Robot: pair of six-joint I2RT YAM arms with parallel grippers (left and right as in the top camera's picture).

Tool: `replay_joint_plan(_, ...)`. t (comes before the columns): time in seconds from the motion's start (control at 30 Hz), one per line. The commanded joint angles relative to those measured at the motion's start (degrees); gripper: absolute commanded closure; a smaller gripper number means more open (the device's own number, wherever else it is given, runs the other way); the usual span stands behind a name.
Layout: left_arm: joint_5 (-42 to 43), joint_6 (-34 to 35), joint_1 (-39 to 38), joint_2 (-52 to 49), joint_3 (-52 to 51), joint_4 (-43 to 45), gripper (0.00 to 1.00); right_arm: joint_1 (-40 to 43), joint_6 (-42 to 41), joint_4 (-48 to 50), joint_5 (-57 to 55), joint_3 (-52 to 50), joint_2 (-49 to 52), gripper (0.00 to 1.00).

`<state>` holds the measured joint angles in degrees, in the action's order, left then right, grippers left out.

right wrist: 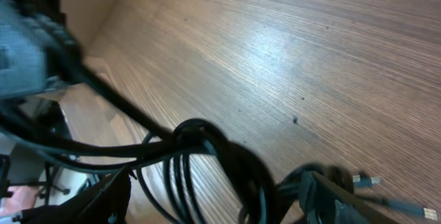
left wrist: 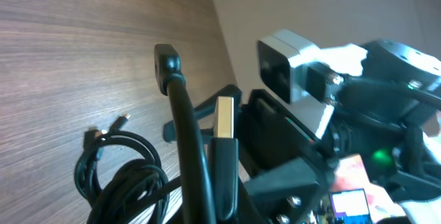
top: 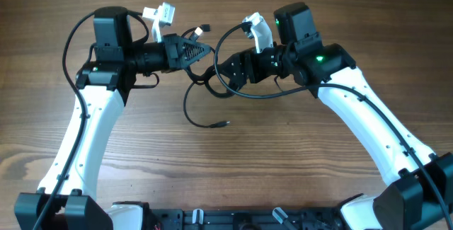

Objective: Untangle cables

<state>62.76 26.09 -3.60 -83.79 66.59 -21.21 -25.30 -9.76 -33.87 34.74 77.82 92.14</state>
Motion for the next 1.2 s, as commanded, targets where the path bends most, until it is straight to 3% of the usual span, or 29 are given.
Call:
replay_joint_plan(0.0, 9.7, -2.97, 0.28, 0.0, 0.39, 4.68, 0.96, 0.39, 0.9, -0.24, -5.7, -1.44, -1.6, 0.23)
replay_joint_plan(0.13, 19.58, -2.95, 1.81, 0.0, 0.39, 10.64, 0.96, 0.39, 5.95, -0.09, -6.88, -2.43, -0.2, 0.25)
replay_joint_plan(0.27, 22.18, -2.93, 2.27, 0.0, 0.39, 11.39, 0.96, 0.39, 2.99, 2.34, -4.17, -2.43, 3.65, 0.3)
replay_joint_plan(0.3, 22.84, -2.95, 2.27, 0.0, 0.39, 11.43, 0.96, 0.39, -0.5, 3.85, -4.28, -2.43, 4.7, 0.37)
replay_joint_plan(0.47, 27.58, -1.99, 2.27, 0.02, 0.39, 17.44, 0.96, 0.39, -21.05, 4.37, -11.47, -2.43, 7.65, 0.51)
replay_joint_plan(0.6, 27.15, 4.22, 2.45, 0.02, 0.39, 26.8, 0.96, 0.39, -26.45, 2.82, -11.8, -2.43, 10.82, 0.55)
replay_joint_plan(0.67, 19.23, 14.05, 4.35, 0.02, 0.39, 28.59, 0.96, 0.39, -26.45, 2.51, -11.58, -2.43, 11.98, 0.55)
replay_joint_plan(0.77, 3.43, 21.94, 7.93, 0.02, 0.39, 20.28, 0.96, 0.39, -26.21, 2.29, -11.58, -2.43, 11.98, 0.55)
replay_joint_plan(0.9, -40.46, 22.95, 6.86, 0.0, 0.39, -11.91, 0.96, 0.42, -24.74, 1.4, -11.61, -2.43, 11.98, 0.55)
replay_joint_plan(1.0, -59.89, 25.2, 3.52, 0.0, 0.39, -25.38, 0.96, 0.39, -24.68, 1.46, -11.63, -2.43, 11.98, 0.56)
replay_joint_plan(1.17, -63.28, 25.16, -0.61, 0.0, 0.39, -35.39, 0.96, 0.42, -21.38, 1.68, -11.8, -2.43, 11.96, 0.57)
